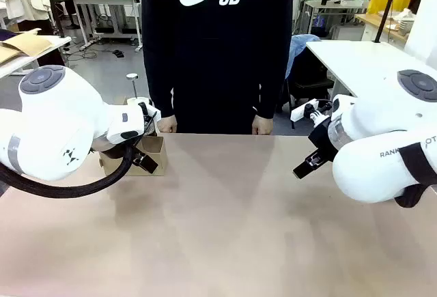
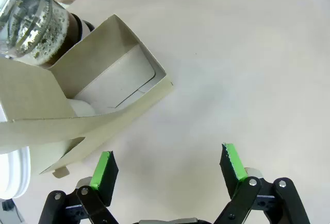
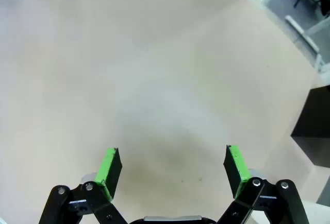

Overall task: Pour a drink into a cup and package it in a carrier.
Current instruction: Pick up the 600 ml Paper Cup and place it in the middle top area of the table.

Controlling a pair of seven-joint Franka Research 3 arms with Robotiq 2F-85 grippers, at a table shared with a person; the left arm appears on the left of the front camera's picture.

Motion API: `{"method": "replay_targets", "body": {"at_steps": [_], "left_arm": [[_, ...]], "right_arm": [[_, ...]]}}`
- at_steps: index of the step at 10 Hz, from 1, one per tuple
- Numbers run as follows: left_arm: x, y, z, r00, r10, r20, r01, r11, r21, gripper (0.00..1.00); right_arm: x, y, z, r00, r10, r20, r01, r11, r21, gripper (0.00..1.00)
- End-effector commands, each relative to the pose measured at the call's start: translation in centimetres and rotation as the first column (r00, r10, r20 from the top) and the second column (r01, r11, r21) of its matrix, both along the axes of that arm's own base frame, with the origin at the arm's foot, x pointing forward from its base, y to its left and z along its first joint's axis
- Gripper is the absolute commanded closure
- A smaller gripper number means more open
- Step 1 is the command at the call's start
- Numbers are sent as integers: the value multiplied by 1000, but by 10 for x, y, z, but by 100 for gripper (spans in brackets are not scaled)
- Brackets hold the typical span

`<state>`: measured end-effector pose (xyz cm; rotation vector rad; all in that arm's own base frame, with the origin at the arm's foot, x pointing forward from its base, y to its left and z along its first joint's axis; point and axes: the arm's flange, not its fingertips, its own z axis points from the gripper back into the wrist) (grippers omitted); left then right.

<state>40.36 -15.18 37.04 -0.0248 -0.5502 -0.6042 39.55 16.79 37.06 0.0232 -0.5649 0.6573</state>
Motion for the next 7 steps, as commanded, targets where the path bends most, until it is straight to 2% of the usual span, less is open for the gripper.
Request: {"method": "replay_targets", "body": {"at_steps": [1,7], "left_arm": [[0,0,0,1000,0,0,0,1000,0,0],[0,0,0,1000,0,0,0,1000,0,0]], "right_arm": [[0,0,0,1000,0,0,0,1000,0,0],[0,0,0,1000,0,0,0,1000,0,0]]}}
